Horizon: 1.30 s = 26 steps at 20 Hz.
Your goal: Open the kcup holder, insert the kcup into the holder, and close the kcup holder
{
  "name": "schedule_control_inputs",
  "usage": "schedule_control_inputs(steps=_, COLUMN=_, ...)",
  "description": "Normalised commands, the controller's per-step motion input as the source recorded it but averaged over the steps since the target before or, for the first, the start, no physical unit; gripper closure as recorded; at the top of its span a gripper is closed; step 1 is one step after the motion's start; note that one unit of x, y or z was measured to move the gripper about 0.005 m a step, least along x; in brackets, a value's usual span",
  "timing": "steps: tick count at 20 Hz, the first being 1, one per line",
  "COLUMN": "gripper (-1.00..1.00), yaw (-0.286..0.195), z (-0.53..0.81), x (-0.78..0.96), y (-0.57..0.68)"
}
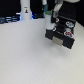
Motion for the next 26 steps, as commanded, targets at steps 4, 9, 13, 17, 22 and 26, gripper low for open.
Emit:
schedule_control_inputs(steps=4, gripper=1.00, yaw=0.035, z=0.12, x=0.01, y=0.62)
schedule_control_inputs(steps=9, gripper=1.00, yaw=0.040, z=0.03, x=0.03, y=0.61)
schedule_control_inputs(steps=13, gripper=1.00, yaw=0.063, z=-0.02, x=0.00, y=0.56)
schedule_control_inputs(steps=17, gripper=1.00, yaw=0.079, z=-0.04, x=-0.03, y=0.51)
schedule_control_inputs(steps=22, gripper=1.00, yaw=0.101, z=-0.08, x=-0.16, y=0.46)
schedule_control_inputs(steps=26, gripper=1.00, yaw=0.119, z=-0.10, x=-0.32, y=0.33)
